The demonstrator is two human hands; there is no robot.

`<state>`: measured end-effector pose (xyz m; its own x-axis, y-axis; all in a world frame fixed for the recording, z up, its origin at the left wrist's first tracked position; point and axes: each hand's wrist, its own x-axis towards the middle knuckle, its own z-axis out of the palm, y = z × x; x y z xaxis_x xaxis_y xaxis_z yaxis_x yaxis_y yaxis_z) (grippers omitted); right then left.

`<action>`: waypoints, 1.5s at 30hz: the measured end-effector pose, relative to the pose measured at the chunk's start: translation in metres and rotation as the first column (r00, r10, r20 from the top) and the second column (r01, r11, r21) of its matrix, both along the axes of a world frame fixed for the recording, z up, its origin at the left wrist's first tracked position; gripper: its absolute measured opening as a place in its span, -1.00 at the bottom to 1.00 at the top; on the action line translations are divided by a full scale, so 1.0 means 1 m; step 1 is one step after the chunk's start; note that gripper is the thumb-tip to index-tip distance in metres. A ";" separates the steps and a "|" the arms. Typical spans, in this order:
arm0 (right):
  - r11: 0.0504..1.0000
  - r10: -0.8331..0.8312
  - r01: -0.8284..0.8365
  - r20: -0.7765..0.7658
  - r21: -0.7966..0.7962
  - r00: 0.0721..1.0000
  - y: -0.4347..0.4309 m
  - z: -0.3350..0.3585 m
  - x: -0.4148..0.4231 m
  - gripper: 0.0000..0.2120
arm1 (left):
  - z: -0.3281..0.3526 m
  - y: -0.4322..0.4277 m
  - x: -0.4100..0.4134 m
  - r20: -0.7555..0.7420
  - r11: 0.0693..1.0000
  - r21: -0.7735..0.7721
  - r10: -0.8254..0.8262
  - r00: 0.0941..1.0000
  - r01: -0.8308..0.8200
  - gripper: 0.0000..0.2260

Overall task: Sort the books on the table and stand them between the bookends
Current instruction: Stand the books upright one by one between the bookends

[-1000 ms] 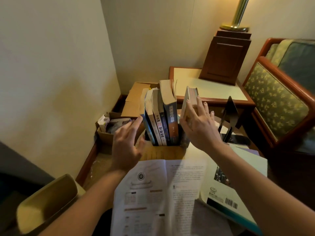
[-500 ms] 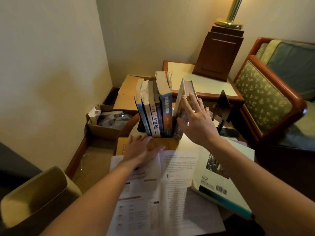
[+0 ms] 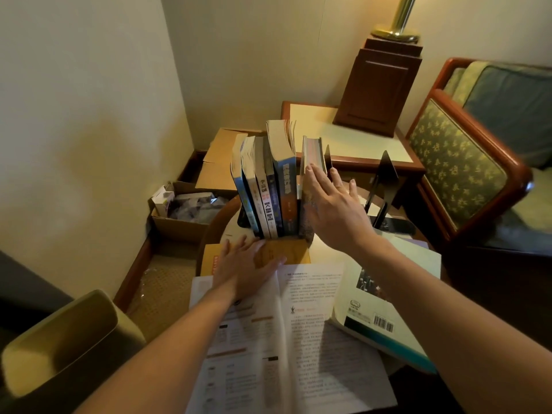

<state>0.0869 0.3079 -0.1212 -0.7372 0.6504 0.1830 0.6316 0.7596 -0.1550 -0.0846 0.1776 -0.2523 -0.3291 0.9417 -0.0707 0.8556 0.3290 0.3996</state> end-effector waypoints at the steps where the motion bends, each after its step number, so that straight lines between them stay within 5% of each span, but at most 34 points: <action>1: 1.000 0.007 -0.007 0.013 0.011 1.000 0.001 -0.001 0.001 -0.36 | 0.000 0.000 0.000 -0.006 1.000 -0.004 -0.004 1.000 0.004 -0.22; 16: 1.000 0.006 -0.006 0.019 0.011 1.000 -0.022 -0.012 0.042 -0.25 | 0.006 -0.014 0.010 -0.046 0.997 0.076 -0.002 0.999 0.006 -0.34; 23: 0.980 -0.155 0.161 0.062 -0.115 0.986 -0.054 -0.042 0.102 -0.25 | 0.001 -0.050 0.021 -0.041 0.977 0.210 -0.031 0.999 0.039 -0.37; 29: 0.912 -0.327 0.344 0.114 -0.223 0.938 -0.078 -0.069 0.160 -0.28 | 0.017 -0.060 0.068 -0.122 0.977 0.170 -0.112 0.986 0.132 -0.40; 39: 0.741 -0.551 0.500 0.018 -0.448 0.834 -0.098 -0.092 0.206 -0.31 | 0.022 -0.017 0.169 0.351 0.981 0.082 -0.193 0.916 0.175 -0.53; 45: 0.673 -0.607 0.489 -0.037 -0.555 0.794 -0.093 -0.096 0.205 -0.30 | 0.024 0.009 0.178 0.367 0.979 0.031 -0.199 0.909 0.202 -0.54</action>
